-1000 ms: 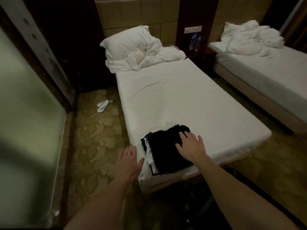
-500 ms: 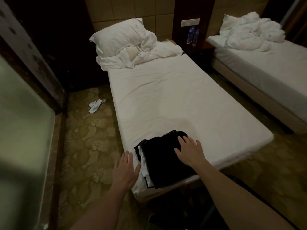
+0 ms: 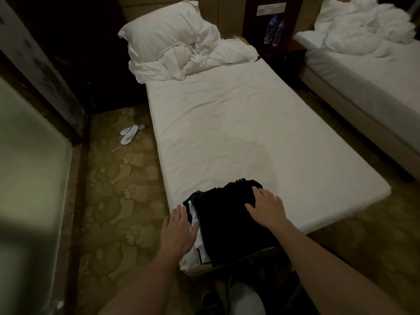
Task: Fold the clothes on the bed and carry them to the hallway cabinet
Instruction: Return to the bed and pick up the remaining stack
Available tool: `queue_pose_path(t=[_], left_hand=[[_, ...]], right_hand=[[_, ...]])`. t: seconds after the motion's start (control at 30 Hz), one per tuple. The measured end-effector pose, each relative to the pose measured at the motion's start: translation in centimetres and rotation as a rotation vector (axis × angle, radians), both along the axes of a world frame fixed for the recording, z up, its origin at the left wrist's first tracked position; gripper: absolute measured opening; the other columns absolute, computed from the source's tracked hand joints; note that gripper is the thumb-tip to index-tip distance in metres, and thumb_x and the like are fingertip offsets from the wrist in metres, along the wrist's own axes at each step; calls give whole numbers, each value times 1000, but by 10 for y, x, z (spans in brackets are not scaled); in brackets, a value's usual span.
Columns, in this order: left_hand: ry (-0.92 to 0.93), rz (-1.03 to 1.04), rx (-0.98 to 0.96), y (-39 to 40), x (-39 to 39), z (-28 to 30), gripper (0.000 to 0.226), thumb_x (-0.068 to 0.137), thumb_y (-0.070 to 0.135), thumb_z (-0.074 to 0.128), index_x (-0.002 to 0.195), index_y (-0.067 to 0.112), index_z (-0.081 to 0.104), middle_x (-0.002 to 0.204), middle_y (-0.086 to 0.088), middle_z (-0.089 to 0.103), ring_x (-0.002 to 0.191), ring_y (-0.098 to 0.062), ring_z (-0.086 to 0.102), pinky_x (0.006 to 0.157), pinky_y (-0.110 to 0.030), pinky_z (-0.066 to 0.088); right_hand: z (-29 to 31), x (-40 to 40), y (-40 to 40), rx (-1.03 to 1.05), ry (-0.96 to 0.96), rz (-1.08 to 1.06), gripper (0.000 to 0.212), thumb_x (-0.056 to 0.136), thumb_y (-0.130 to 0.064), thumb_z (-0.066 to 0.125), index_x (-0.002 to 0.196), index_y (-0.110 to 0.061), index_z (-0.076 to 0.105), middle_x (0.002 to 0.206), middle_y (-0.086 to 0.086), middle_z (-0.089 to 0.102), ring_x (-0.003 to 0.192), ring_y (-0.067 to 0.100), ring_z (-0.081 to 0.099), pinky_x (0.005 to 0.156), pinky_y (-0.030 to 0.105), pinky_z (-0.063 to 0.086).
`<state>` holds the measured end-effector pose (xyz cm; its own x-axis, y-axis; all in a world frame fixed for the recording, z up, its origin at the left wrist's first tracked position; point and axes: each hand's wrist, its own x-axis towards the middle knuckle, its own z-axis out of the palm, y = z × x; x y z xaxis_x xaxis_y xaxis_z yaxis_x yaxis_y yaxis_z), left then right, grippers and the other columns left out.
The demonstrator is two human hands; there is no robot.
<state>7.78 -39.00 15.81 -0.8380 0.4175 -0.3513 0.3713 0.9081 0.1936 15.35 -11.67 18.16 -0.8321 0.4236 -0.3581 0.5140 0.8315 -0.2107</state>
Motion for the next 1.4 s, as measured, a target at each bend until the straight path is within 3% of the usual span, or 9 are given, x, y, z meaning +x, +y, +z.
queue_pose_path(t=[0.23, 0.57, 0.7, 0.8, 0.87, 1.0, 1.13, 1.3, 1.4], left_hand=[[-27, 97, -30, 17, -14, -50, 77, 100, 61, 21, 158, 13, 5, 166, -5, 5, 153, -19, 6, 122, -38, 12], [-141, 144, -44, 32, -5, -135, 79, 100, 62, 22, 159, 13, 2, 167, -5, 3, 153, -19, 4, 123, -40, 14], [-181, 144, -31, 36, 1, -164, 83, 97, 66, 22, 158, 13, 5, 166, -7, 9, 153, -21, 11, 122, -42, 21], [-233, 195, 22, 39, -1, -182, 93, 89, 77, 18, 158, 14, 8, 163, -9, 21, 148, -24, 26, 117, -43, 32], [-349, 258, 112, 41, -4, -190, 93, 92, 71, 34, 158, 14, 2, 162, -9, 23, 145, -26, 33, 113, -40, 37], [-680, 474, 393, 51, -13, -202, 93, 90, 48, 65, 156, 14, 9, 153, -12, 40, 135, -31, 46, 110, -40, 43], [-688, 602, 471, 57, -25, -208, 81, 82, 41, 77, 145, 10, 36, 141, -12, 52, 126, -30, 54, 105, -43, 48], [-808, 740, 628, 70, -30, -203, 96, 73, 59, 78, 145, 8, 38, 139, -9, 53, 120, -24, 56, 100, -33, 49], [-753, 792, 580, 78, -31, -206, 124, 51, 91, 66, 143, 10, 44, 141, -10, 49, 127, -30, 51, 109, -44, 44]], right_hand=[[-60, -16, 37, -191, -61, -72, 77, 81, -52, 58, 147, -26, 26, 142, 7, 47, 127, 34, 44, 96, 50, 46], [-157, -1, 77, -342, -167, -131, 102, 87, -48, 67, 154, -40, -10, 163, 12, 6, 145, 42, 21, 109, 58, 36], [-184, -3, 82, -373, -145, -216, 108, 89, -51, 64, 152, -35, -21, 163, 16, -4, 146, 45, 15, 112, 58, 31], [-208, -4, 90, -475, -101, -341, 117, 85, -58, 64, 151, -25, -27, 164, 15, 2, 144, 44, 22, 113, 58, 30], [-226, -4, 98, -567, -74, -419, 124, 81, -60, 67, 150, -20, -29, 163, 12, 16, 140, 41, 34, 109, 54, 38], [-232, -12, 101, -632, 1, -531, 113, 79, -45, 79, 154, -6, 4, 151, 17, 38, 132, 38, 45, 105, 47, 45], [-237, -19, 107, -698, 27, -576, 88, 71, -41, 86, 142, -10, 42, 135, 9, 56, 117, 31, 58, 99, 43, 50], [-236, -20, 109, -806, 82, -631, 87, 65, -46, 88, 138, -18, 50, 128, 3, 62, 107, 25, 63, 98, 47, 52], [-233, -20, 108, -804, 95, -622, 85, 64, -45, 88, 137, -21, 52, 125, 2, 63, 109, 26, 63, 100, 48, 50]])
